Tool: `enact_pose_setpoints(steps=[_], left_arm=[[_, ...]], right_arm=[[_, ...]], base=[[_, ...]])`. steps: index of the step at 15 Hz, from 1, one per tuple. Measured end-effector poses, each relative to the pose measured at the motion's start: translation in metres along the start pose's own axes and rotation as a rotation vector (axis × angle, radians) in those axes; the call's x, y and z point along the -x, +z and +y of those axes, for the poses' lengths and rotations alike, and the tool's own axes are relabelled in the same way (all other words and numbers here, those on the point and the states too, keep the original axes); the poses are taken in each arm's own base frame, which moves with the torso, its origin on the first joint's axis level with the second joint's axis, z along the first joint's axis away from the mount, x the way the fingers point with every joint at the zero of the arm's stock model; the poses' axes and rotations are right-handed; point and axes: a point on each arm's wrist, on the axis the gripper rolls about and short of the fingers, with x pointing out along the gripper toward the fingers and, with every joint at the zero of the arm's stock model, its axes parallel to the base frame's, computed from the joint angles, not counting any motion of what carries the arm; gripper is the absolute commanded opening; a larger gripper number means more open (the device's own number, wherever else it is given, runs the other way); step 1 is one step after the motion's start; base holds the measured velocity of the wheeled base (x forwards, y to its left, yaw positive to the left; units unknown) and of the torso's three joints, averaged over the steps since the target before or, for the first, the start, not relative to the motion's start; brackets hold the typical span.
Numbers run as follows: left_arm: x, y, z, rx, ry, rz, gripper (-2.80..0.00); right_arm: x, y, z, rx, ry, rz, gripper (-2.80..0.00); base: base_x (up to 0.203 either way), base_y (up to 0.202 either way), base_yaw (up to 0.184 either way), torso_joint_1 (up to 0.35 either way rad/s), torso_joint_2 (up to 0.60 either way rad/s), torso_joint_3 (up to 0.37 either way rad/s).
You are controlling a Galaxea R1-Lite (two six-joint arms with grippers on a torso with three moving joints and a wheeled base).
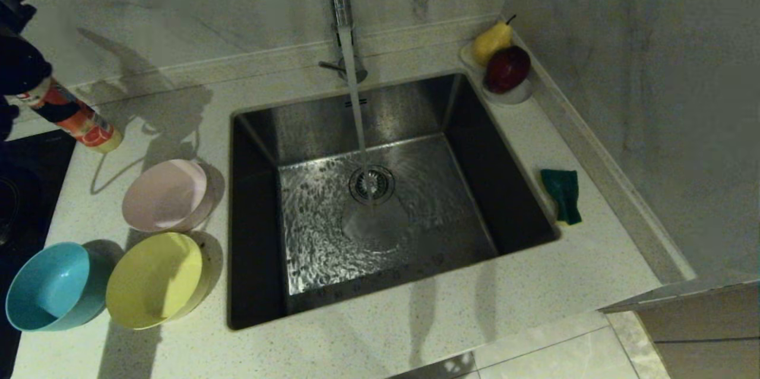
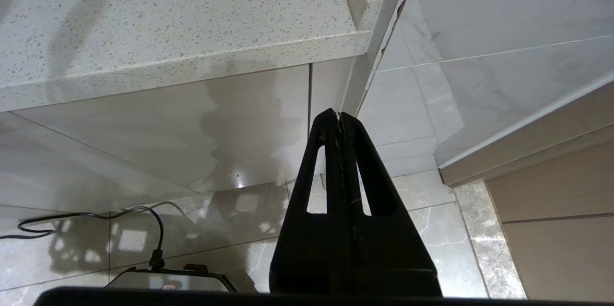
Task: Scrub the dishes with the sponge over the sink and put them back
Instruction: Pick up a bowl and the sponge
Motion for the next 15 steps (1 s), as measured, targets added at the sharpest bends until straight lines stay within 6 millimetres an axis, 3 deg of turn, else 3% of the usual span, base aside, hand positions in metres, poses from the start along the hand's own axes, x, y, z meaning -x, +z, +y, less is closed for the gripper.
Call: enact_pose_setpoints(steps=[4,8,12,15], left_arm=[[0.030,0.069,0.019,-0.019,-0.039,0.025,-2.80],[0.075,0.113,0.054,-0.083,-0.143,0.116,-2.80],[0.129,0.124,0.100,-0.197,-0.300,0.320,-2.80],[0.175,0.110,0.140,-0.289,-0.447,0.558,-2.80]], right_arm=[[0.000,0.000,0.000,0.000,0.000,0.000,-2.80],[0.000,0.000,0.000,0.000,0.000,0.000,-2.80],[0.000,0.000,0.000,0.000,0.000,0.000,-2.80],[0.000,0.000,0.000,0.000,0.000,0.000,-2.80]], base=[[0.000,0.000,0.000,0.000,0.00,0.000],[0.000,0.000,0.000,0.000,0.00,0.000],[0.000,0.000,0.000,0.000,0.00,0.000],[0.000,0.000,0.000,0.000,0.00,0.000]])
